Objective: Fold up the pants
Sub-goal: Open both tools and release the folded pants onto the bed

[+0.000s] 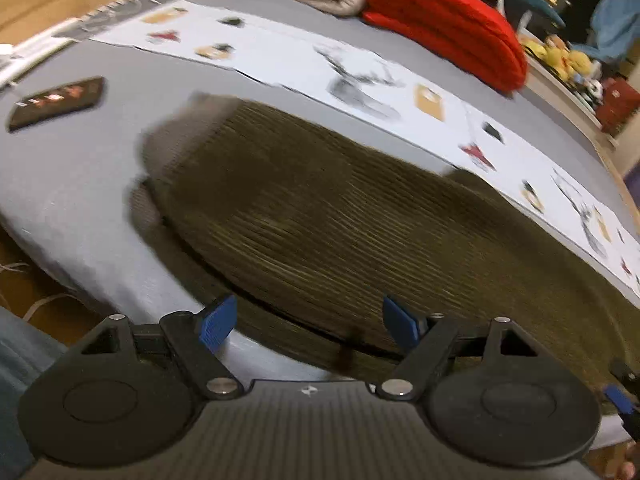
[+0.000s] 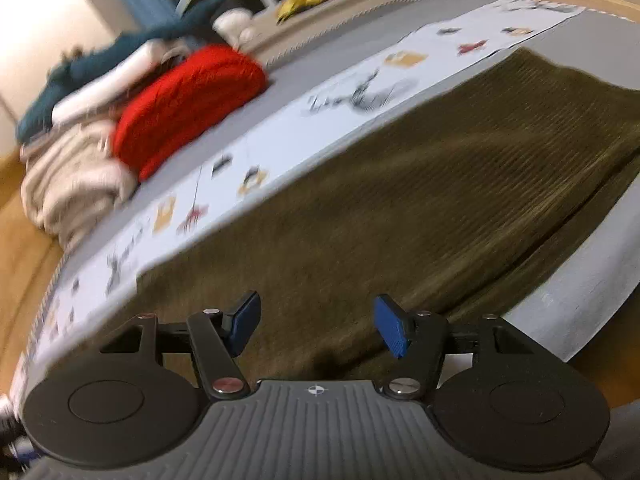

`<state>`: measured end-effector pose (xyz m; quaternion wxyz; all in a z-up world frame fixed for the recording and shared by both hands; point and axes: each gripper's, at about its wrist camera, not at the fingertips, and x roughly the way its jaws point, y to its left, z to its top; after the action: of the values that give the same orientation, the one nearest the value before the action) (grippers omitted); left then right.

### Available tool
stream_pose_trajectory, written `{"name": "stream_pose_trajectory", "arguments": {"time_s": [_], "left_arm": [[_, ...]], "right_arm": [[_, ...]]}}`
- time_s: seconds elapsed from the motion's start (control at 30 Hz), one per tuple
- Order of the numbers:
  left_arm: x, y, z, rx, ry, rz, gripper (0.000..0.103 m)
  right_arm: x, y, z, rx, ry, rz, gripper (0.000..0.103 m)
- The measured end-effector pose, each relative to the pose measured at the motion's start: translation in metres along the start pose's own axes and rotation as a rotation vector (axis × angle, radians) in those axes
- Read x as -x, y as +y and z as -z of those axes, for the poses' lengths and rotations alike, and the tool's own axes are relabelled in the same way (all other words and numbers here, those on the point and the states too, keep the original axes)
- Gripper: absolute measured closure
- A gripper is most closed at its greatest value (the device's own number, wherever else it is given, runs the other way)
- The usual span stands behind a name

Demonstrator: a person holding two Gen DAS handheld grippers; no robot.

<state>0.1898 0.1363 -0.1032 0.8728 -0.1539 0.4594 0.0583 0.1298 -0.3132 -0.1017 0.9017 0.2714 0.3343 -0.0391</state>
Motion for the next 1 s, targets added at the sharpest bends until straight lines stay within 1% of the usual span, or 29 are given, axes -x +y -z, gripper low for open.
{"name": "stream_pose_trajectory", "arguments": {"time_s": [0.03, 0.1, 0.17, 0.23, 0.3, 0.4, 0.47, 0.6, 0.67, 0.77, 0.83, 0.9, 1.0], "left_arm": [[-0.004, -0.008, 0.004, -0.005, 0.014, 0.007, 0.017], [-0.013, -0.023, 0.01, -0.012, 0.039, 0.017, 0.017], [-0.02, -0.035, 0.016, -0.027, 0.058, 0.026, 0.017], [-0.024, -0.047, 0.02, -0.051, 0.066, 0.025, 0.017], [-0.027, -0.056, 0.023, -0.067, 0.068, 0.022, 0.017], [-0.031, -0.064, 0.024, -0.062, 0.074, 0.03, 0.017], [-0.032, -0.067, 0.025, -0.056, 0.078, 0.034, 0.017], [-0.03, -0.072, 0.026, -0.05, 0.061, 0.012, 0.017], [-0.029, -0.074, 0.026, -0.053, 0.056, 0.012, 0.017], [-0.027, -0.077, 0.026, -0.049, 0.062, 0.038, 0.017], [-0.028, -0.079, 0.028, -0.044, 0.077, 0.064, 0.017], [-0.031, -0.083, 0.03, -0.043, 0.103, 0.092, 0.017], [-0.032, -0.09, 0.033, -0.045, 0.103, 0.108, 0.017]], "right_arm": [[-0.001, 0.005, 0.003, 0.035, 0.004, -0.011, 0.037], [-0.002, 0.01, 0.007, 0.065, 0.016, -0.018, 0.037], [-0.002, 0.009, 0.007, 0.041, 0.034, -0.031, 0.037], [-0.006, 0.004, 0.009, 0.004, 0.061, -0.063, 0.037], [-0.01, 0.001, 0.01, 0.0, 0.083, -0.072, 0.037], [-0.017, 0.001, 0.014, 0.014, 0.105, -0.069, 0.037], [-0.016, 0.0, 0.015, 0.013, 0.105, -0.083, 0.035], [-0.016, -0.004, 0.015, -0.011, 0.117, -0.105, 0.035], [-0.013, -0.009, 0.015, -0.041, 0.127, -0.133, 0.035], [-0.012, -0.018, 0.016, -0.101, 0.159, -0.188, 0.036], [-0.012, -0.022, 0.016, -0.128, 0.182, -0.209, 0.036], [-0.01, -0.024, 0.016, -0.143, 0.173, -0.224, 0.037], [-0.009, -0.023, 0.015, -0.153, 0.155, -0.244, 0.037]]}}
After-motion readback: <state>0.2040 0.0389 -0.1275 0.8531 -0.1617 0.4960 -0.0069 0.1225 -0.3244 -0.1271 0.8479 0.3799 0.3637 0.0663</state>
